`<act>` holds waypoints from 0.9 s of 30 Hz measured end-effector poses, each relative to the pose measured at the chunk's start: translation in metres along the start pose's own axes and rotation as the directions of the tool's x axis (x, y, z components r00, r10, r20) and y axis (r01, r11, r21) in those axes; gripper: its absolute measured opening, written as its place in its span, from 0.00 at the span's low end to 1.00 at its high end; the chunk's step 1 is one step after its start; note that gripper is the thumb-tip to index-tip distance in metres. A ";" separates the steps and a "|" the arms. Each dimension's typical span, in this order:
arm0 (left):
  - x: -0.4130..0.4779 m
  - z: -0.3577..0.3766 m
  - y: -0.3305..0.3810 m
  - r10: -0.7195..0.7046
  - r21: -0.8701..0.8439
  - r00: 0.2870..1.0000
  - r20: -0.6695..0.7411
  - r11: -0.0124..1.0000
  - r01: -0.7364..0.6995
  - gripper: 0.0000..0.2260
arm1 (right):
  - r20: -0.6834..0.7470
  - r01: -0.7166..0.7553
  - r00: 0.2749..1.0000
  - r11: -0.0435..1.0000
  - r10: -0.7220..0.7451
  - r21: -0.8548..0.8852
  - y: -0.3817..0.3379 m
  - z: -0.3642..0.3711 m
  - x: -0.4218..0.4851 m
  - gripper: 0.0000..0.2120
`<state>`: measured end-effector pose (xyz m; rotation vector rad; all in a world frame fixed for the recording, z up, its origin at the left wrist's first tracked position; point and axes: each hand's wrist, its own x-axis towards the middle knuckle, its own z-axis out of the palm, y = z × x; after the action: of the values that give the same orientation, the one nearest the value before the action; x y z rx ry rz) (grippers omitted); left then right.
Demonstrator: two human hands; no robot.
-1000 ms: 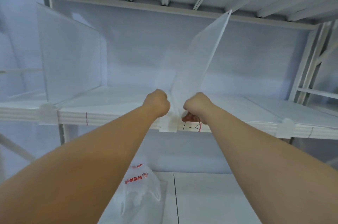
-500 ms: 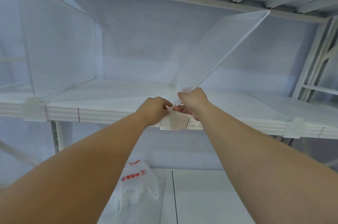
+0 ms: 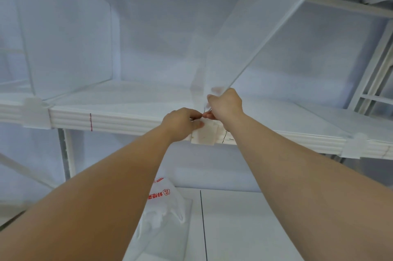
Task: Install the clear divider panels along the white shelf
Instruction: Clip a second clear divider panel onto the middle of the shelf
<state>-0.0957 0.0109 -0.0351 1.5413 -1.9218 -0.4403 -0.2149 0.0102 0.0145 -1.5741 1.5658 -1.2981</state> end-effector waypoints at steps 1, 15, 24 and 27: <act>0.000 -0.002 -0.001 0.004 -0.007 1.000 0.015 1.000 -0.004 0.13 | 0.008 0.009 1.000 1.000 -0.009 -0.019 0.000 0.000 -0.001 0.04; -0.006 -0.011 0.005 0.006 -0.102 0.997 0.083 0.995 0.002 0.15 | -0.059 0.083 0.993 0.970 -0.099 -0.227 -0.004 0.006 0.004 0.15; -0.003 -0.008 0.003 -0.021 -0.160 0.998 0.060 0.987 0.031 0.13 | -0.013 0.094 0.995 0.978 -0.098 -0.186 -0.005 0.015 0.005 0.15; -0.002 -0.007 0.002 -0.022 -0.167 0.998 0.056 0.985 0.031 0.14 | -0.023 0.090 0.995 0.981 -0.096 -0.172 -0.005 0.014 0.006 0.14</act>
<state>-0.0930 0.0139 -0.0292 1.4603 -1.8548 -0.6447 -0.2010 0.0018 0.0155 -1.7585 1.6787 -1.2717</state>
